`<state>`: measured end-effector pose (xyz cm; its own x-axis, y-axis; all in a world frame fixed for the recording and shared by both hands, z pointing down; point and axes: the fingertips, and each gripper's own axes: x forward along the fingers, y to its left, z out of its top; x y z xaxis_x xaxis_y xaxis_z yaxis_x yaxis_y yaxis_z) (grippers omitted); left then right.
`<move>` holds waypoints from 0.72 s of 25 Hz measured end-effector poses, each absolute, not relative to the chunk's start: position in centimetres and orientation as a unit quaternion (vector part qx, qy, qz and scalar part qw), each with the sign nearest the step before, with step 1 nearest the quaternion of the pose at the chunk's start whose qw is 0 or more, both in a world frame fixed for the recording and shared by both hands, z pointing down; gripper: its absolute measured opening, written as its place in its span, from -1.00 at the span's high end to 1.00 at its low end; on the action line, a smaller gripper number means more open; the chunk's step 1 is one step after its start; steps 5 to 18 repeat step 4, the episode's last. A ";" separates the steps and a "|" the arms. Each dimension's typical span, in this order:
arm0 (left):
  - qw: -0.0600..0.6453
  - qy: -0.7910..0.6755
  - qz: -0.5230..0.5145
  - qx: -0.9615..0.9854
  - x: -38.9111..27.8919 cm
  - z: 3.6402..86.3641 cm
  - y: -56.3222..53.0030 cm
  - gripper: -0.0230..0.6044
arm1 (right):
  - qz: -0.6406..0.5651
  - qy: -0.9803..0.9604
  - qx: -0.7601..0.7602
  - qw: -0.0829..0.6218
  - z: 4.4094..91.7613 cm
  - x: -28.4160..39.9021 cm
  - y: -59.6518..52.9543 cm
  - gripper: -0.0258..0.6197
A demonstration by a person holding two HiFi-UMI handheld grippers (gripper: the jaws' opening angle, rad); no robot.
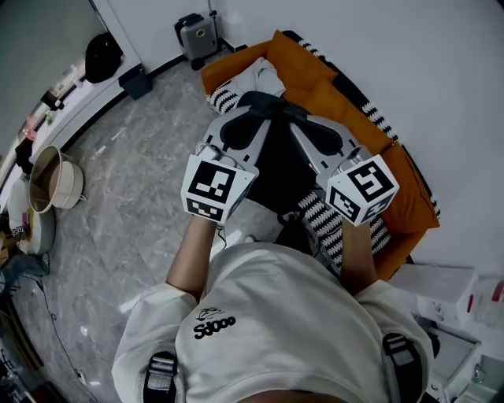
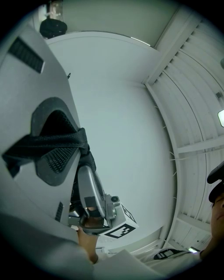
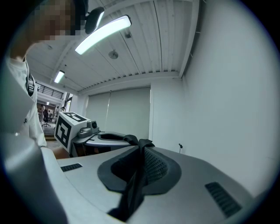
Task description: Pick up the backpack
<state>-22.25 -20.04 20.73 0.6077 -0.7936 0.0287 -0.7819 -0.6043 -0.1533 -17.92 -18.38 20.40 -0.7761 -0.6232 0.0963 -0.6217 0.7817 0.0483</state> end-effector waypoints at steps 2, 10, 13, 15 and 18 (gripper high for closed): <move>0.060 0.440 -0.046 -0.895 -22.1 20.8 -20.1 0.69 | -0.006 -0.942 0.330 0.053 20.5 -17.8 -18.5 0.76; 0.058 0.439 -0.046 -0.895 -22.0 20.9 -20.2 0.69 | -0.005 -0.942 0.331 0.053 20.5 -17.7 -18.5 0.76; 0.058 0.439 -0.046 -0.895 -22.0 20.9 -20.2 0.69 | -0.005 -0.942 0.331 0.053 20.5 -17.7 -18.5 0.76; 0.058 0.439 -0.046 -0.895 -22.0 20.9 -20.2 0.69 | -0.005 -0.942 0.331 0.053 20.5 -17.7 -18.5 0.76; 0.058 0.439 -0.046 -0.895 -22.0 20.9 -20.2 0.69 | -0.005 -0.942 0.331 0.053 20.5 -17.7 -18.5 0.76</move>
